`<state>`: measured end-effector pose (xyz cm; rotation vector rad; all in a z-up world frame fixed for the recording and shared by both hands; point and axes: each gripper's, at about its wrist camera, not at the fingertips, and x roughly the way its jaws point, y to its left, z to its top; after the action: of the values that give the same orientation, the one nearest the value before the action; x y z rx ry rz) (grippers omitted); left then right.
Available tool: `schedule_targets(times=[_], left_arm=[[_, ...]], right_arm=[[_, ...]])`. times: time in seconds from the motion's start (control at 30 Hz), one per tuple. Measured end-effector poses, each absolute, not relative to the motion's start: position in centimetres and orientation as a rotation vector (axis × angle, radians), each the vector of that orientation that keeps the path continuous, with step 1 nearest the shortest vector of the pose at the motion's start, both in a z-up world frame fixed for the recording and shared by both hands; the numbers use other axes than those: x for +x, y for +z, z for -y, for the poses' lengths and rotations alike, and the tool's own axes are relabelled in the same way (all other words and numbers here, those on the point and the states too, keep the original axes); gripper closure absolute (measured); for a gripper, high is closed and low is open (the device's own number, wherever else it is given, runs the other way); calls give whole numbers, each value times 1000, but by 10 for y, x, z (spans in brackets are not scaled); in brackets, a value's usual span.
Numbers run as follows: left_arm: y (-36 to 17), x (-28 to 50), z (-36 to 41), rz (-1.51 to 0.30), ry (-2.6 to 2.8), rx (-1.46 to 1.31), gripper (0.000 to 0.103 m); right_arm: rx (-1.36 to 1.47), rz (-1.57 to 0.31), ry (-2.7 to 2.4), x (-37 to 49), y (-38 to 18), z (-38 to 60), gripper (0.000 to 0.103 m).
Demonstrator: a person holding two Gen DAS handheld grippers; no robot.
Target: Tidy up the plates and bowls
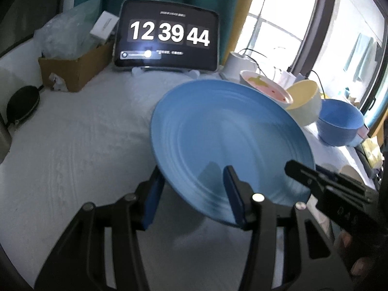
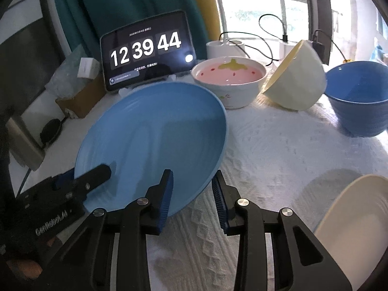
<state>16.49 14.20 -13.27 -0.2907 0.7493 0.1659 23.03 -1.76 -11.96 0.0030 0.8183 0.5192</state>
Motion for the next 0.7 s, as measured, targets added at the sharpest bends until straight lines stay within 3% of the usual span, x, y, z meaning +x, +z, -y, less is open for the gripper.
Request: schedule_targets(times=[0.7], left_arm=[[-89,143,-98,-663,92,-246,52]], right_arm=[[41,-724,471,196,-84,59,68]])
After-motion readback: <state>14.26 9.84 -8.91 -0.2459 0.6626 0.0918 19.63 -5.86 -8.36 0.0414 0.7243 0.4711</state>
